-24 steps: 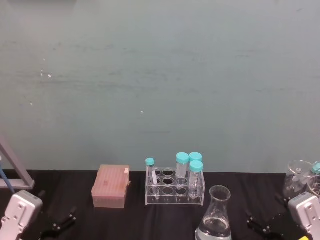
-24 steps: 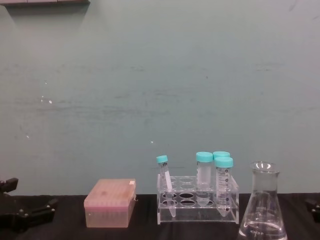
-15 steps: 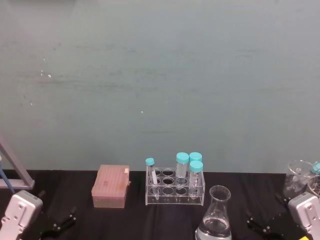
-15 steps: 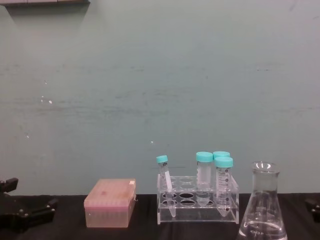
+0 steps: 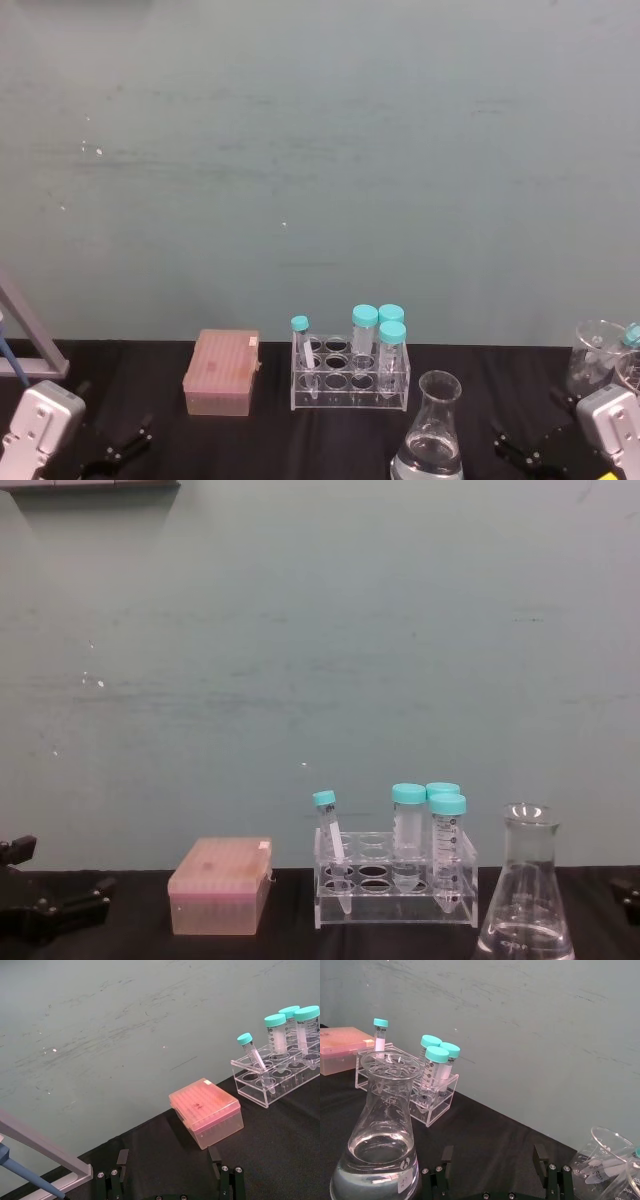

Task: Pick up the beaker with the right gripper, shake it three times, and then put it down.

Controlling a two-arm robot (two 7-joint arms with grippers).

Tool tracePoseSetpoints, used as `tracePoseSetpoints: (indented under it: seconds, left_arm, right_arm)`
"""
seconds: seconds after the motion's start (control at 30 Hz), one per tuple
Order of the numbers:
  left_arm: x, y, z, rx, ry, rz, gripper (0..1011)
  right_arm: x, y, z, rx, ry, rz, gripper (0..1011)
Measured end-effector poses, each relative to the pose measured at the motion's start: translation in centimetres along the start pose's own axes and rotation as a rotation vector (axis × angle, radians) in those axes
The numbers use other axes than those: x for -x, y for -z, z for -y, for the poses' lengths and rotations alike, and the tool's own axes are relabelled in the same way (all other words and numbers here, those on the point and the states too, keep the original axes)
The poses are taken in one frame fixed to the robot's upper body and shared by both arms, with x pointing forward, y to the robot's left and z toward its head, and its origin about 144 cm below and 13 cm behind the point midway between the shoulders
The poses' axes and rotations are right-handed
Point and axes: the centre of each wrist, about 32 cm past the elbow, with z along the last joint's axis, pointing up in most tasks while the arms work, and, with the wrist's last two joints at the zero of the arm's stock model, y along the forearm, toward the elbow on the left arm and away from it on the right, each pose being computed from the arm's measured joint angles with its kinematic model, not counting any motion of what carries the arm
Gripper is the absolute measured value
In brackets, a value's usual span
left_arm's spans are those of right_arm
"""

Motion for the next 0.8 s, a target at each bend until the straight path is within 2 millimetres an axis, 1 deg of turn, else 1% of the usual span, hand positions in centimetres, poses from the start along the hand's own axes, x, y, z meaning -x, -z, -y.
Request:
tracePoseSetpoints:
  seconds: [0.8]
  left_arm:
    - [0.00, 0.00, 0.00, 0.000, 0.000, 0.000, 1000]
  right_arm:
    - [0.00, 0.00, 0.00, 0.000, 0.000, 0.000, 1000]
